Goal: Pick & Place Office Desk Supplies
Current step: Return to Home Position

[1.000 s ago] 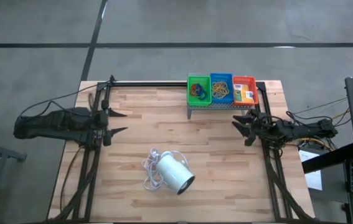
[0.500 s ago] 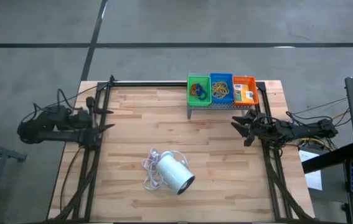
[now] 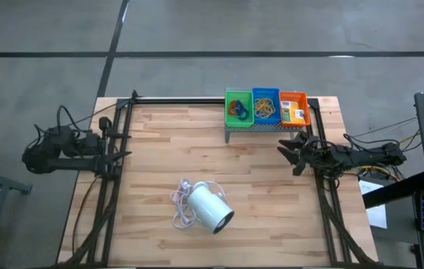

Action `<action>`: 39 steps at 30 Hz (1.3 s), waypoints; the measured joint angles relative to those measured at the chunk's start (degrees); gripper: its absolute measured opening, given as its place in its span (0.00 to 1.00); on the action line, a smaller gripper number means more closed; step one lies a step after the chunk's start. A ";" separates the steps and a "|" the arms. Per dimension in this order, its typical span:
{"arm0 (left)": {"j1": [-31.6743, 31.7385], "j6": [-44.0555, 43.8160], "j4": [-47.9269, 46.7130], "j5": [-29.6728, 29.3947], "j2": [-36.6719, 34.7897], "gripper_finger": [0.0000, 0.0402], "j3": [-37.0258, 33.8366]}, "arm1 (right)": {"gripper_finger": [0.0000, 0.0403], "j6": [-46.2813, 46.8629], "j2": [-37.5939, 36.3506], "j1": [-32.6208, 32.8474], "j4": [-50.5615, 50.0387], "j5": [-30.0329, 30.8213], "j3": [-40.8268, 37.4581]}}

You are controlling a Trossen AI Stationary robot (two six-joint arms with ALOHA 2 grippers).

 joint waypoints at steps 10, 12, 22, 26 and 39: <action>0.02 0.58 0.00 1.06 0.24 0.63 -0.04 | 0.45 0.00 -0.02 0.00 -0.11 -0.02 0.00; 0.02 0.58 0.02 1.06 0.24 0.63 -0.04 | 0.45 0.00 -0.02 0.00 -0.11 -0.02 0.00; 0.04 -8.56 5.07 -0.03 0.21 0.63 -3.70 | 0.45 0.00 -0.02 0.01 -0.11 -0.02 0.00; 0.04 -10.77 8.16 0.01 0.04 0.63 -10.00 | 0.45 -0.02 -0.02 0.02 -0.13 -0.02 0.00; 0.04 -12.28 33.49 -0.03 -0.02 0.62 -30.40 | 0.45 -0.02 0.07 0.00 -0.74 -0.06 0.00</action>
